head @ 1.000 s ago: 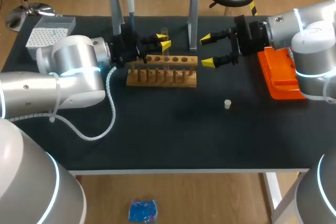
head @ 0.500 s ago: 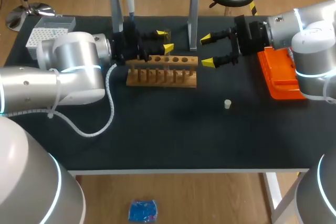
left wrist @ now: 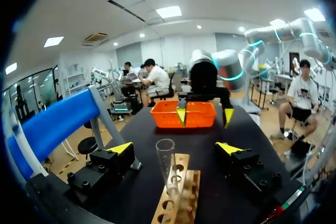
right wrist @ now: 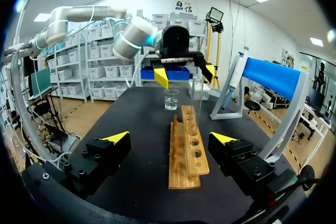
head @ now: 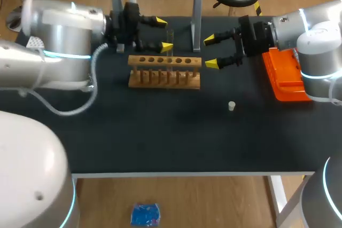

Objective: Invert the test tube, pick up the pipette, mount the tip to pipette, aspirate from beaker and dispense into the tube, eject the tip, return the pipette, and cap with the stopper.

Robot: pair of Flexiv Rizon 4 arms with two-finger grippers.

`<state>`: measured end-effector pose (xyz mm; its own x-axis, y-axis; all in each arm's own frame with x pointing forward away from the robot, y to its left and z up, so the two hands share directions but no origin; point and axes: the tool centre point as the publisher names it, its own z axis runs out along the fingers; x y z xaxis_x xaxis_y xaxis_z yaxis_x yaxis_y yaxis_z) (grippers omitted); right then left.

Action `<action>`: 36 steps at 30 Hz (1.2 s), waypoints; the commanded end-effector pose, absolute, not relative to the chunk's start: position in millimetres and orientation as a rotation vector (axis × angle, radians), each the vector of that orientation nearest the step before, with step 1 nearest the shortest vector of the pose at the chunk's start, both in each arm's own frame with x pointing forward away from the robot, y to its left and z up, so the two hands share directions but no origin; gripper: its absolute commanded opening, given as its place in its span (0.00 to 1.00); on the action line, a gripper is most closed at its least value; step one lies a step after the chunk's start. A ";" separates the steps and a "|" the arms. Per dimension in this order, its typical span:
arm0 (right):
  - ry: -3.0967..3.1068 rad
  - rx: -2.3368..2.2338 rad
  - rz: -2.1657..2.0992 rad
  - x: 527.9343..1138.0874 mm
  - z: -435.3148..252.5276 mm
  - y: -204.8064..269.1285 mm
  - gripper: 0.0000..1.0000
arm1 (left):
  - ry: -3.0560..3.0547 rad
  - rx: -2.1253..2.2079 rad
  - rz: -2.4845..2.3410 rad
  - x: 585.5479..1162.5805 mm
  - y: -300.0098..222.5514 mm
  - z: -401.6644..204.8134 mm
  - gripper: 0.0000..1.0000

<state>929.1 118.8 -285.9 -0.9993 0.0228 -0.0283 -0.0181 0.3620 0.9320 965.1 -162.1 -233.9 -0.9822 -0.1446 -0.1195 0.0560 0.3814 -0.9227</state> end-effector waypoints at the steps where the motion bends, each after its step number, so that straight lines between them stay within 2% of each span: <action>1: 2.562 0.005 1.751 928.4 -285.6 118.9 1.00 | 2.621 -0.049 -1.474 935.2 -91.3 -184.1 1.00; 9: 2.562 0.005 1.751 928.4 -285.6 118.9 1.00 | 2.621 -0.172 -1.413 899.9 -16.7 -161.7 1.00; 28: 2.562 0.005 1.751 928.4 -285.6 118.9 1.00 | 2.621 -0.172 -1.413 899.9 -16.7 -161.7 1.00; 36: 2.562 0.005 1.751 928.4 -285.6 118.9 1.00 | 2.504 -0.540 -1.340 946.2 73.0 -185.9 1.00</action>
<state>929.1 118.8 -285.9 -0.9993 0.0230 -0.0282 -0.0180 0.3621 0.9320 944.4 50.6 -177.3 -0.9132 -0.4040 -0.0533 -0.1866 0.5310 -0.8266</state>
